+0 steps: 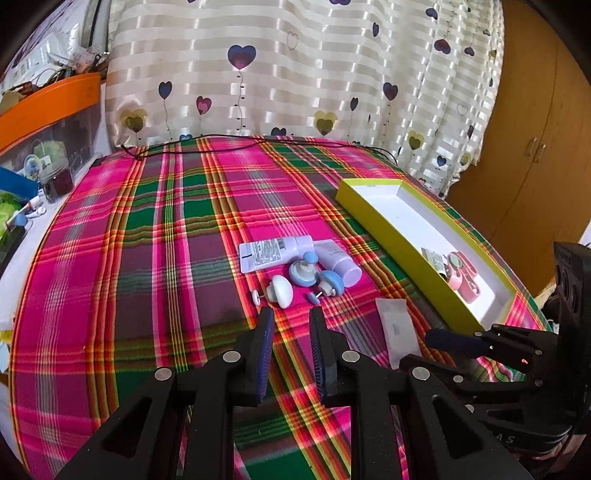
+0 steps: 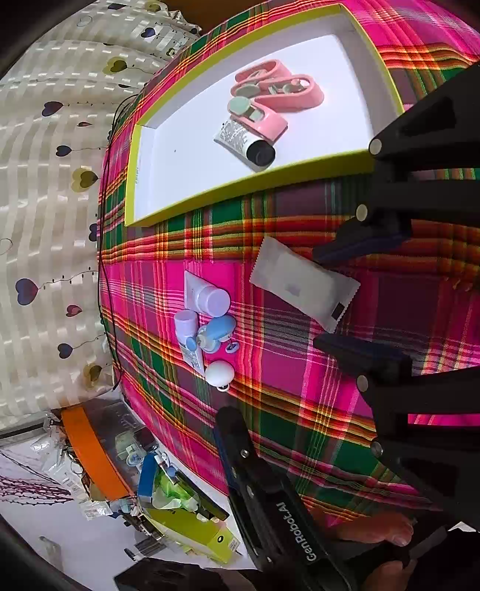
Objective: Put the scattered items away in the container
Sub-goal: 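Grasp the white sachet with the right tool while the left tool grasps a white round cap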
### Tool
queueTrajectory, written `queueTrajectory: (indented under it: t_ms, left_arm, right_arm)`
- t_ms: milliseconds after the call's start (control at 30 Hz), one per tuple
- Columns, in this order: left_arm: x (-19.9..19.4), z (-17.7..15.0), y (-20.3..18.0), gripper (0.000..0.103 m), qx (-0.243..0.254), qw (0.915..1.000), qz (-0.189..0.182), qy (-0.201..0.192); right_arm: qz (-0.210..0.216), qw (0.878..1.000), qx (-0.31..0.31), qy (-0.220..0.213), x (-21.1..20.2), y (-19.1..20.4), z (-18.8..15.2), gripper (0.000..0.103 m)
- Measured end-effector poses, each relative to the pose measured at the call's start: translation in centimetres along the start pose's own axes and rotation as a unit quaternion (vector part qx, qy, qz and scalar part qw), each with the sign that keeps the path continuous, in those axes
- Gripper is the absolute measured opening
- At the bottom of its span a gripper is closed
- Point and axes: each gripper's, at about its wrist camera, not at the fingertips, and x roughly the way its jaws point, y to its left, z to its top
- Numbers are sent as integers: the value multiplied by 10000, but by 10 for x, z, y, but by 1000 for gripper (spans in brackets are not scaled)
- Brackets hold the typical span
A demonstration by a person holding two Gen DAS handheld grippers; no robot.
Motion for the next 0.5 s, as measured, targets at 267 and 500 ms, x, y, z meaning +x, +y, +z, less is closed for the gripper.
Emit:
queueTrajectory:
  t_ms: [267, 500]
  left_arm:
    - [16, 8, 3, 23, 101, 9999, 4, 49]
    - [29, 15, 1, 28, 246, 9997, 5, 90]
  right_arm:
    - [-121, 9999, -22, 8, 6, 3, 3, 41]
    - [-224, 9997, -39, -21, 10, 5, 6, 41]
